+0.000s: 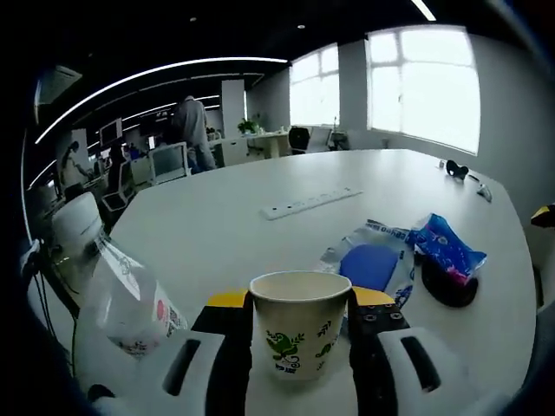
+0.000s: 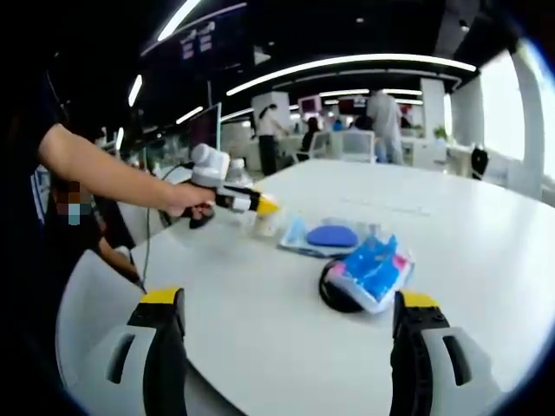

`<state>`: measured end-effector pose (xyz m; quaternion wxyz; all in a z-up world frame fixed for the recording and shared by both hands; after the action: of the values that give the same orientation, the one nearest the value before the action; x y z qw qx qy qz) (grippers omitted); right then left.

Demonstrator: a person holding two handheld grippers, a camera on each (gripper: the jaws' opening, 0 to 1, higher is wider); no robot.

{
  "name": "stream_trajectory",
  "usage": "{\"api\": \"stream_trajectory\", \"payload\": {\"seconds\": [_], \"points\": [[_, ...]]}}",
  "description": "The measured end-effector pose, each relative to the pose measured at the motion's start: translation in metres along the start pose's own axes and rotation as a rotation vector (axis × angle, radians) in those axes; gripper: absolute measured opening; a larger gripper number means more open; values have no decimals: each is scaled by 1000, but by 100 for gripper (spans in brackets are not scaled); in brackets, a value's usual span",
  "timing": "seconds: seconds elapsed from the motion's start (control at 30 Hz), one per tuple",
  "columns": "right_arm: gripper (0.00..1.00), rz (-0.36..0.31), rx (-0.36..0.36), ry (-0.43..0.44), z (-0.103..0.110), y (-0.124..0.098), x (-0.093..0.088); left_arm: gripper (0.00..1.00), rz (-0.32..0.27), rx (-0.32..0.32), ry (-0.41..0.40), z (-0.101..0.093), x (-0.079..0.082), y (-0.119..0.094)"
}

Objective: Arrange the tabletop items into an orderly group along one side of the table until the central work area is clear of visible clutter.

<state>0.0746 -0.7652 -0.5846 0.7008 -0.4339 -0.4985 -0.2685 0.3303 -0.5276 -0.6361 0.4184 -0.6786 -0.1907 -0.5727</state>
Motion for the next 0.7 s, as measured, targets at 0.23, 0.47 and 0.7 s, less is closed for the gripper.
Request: {"api": "stream_trajectory", "payload": {"seconds": [0.23,0.47,0.7], "points": [[98,0,-3,-8,-2,0,3,42,-28,25,-39,5,-3,-5],[98,-2,5,-14,0,5,6,42,-40,34,-55,6,-7,-14],[98,2,20,-17,5,10,5,42,-51,40,-55,4,-12,-22]]}}
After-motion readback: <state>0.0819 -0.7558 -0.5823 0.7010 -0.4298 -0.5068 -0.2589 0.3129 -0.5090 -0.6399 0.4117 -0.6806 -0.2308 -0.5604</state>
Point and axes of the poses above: the point that each gripper's makers call its tool centre point, and the gripper's own axes: y roughly forward along the fingers, z roughly to its left, x roughly out of its top, the point moved 6 cm from there along -y, roughly backward along the fingers, and after that the axes turned 5 degrees about -z, right-handed, at the moved point
